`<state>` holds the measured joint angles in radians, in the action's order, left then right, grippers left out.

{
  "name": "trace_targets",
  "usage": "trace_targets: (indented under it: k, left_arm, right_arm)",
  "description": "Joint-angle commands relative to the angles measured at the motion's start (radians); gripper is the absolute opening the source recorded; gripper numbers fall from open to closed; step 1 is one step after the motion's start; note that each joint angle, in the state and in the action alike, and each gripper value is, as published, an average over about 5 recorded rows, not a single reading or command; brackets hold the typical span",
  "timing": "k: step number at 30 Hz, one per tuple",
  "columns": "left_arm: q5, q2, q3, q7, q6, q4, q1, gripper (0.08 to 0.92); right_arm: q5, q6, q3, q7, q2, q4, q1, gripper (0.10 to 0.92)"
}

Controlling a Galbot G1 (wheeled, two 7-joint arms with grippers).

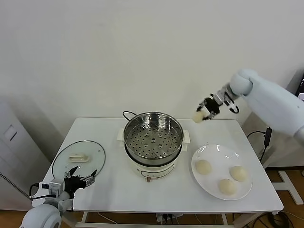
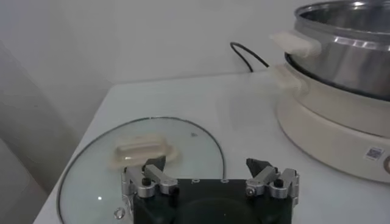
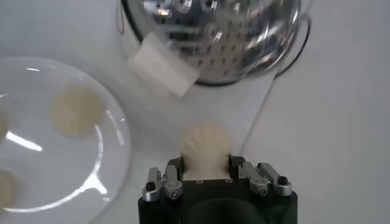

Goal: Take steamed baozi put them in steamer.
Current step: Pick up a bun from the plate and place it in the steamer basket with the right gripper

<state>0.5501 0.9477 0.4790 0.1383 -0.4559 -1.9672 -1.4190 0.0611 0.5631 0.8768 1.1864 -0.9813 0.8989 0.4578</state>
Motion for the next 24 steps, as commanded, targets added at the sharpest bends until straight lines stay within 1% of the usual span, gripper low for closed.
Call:
trace_targets:
  k: [1, 4, 7, 18, 24]
  left_arm:
    - [-0.001, -0.002, -0.002, 0.0, -0.001, -0.001, 0.001, 0.823]
    - [-0.001, -0.004, -0.003, 0.0, -0.003, -0.003, 0.003, 0.823]
    - [-0.001, -0.007, -0.003, 0.0, -0.003, -0.003, 0.003, 0.823]
    - [-0.001, -0.006, -0.005, 0.001, -0.001, -0.001, -0.003, 0.823]
    - [-0.001, -0.006, -0.006, 0.001, -0.001, -0.001, -0.002, 0.823]
  right_arm:
    - [0.06, 0.308, -0.017, 0.076, -0.269, -0.163, 0.107, 0.475]
    - [0.13, 0.31, -0.06, 0.077, -0.325, -0.185, 0.083, 0.475]
    - [0.195, 0.31, -0.092, 0.075, -0.353, -0.168, 0.057, 0.475]
    - [0.41, 0.31, -0.107, 0.072, -0.351, -0.016, -0.081, 0.475]
    - [0.538, 0.31, -0.151, 0.06, -0.37, 0.005, -0.165, 0.475]
